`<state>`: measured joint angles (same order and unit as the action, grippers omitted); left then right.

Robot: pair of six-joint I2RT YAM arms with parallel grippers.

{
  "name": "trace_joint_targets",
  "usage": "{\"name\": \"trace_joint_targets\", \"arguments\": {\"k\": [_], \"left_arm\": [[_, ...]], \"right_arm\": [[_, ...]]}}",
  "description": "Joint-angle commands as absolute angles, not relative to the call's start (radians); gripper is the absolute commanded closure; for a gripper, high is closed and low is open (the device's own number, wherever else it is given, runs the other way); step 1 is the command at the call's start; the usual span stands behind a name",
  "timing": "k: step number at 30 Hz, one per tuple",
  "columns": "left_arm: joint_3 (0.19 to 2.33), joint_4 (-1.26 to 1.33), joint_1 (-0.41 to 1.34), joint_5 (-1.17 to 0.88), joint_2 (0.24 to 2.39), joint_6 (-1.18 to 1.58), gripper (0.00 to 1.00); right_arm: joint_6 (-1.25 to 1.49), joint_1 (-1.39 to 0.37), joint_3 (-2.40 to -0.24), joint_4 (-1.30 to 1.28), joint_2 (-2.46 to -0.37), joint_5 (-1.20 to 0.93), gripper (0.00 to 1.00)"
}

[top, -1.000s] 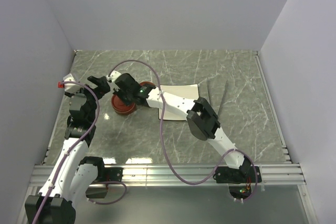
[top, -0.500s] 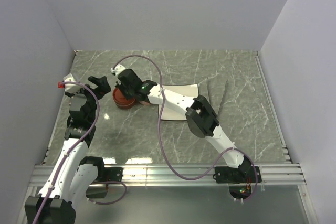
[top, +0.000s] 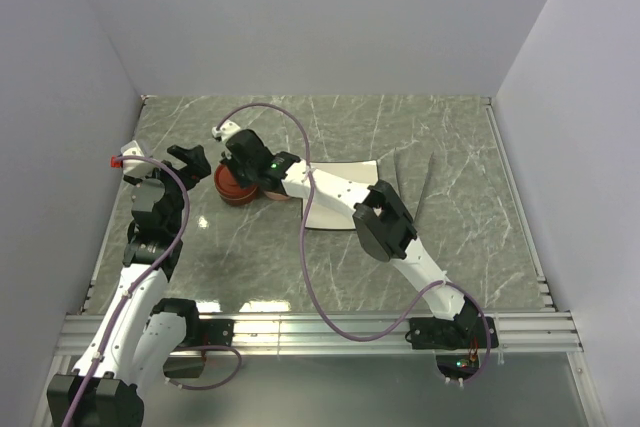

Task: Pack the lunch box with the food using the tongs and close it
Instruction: Move the lunch box

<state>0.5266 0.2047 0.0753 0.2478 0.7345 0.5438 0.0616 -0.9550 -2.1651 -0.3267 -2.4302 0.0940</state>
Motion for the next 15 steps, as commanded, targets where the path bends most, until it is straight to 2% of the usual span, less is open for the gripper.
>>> {"name": "trace_joint_targets", "arguments": {"k": [1, 3, 4, 6, 8, 10, 15], "left_arm": [[0.522, 0.236, 0.077, 0.233, 0.721, 0.552, 0.01], [0.522, 0.236, 0.077, 0.235, 0.721, 0.554, 0.0], [0.522, 0.235, 0.077, 0.235, 0.721, 0.554, 0.0], [0.522, 0.236, 0.077, 0.238, 0.723, 0.554, 0.01], [0.52, 0.239, 0.077, 0.239, 0.723, 0.554, 0.01], [0.52, 0.239, 0.077, 0.241, 0.721, 0.552, 0.01], [0.517, 0.239, 0.077, 0.25, 0.716, 0.552, 0.01]], "right_arm": [[0.052, -0.939, -2.148, -0.291, -2.401, 0.074, 0.85], [0.048, -0.939, -2.138, -0.287, -2.393, 0.052, 0.78], [0.046, -0.939, -2.132, -0.276, -2.388, 0.049, 0.71], [0.046, -0.939, -2.094, -0.258, -2.364, 0.044, 0.65], [0.045, -0.939, -2.054, -0.224, -2.332, 0.048, 0.48], [0.045, -0.937, -2.039, -0.204, -2.304, 0.057, 0.38], [0.038, -0.937, -1.924, -0.111, -2.22, 0.041, 0.34]]}}
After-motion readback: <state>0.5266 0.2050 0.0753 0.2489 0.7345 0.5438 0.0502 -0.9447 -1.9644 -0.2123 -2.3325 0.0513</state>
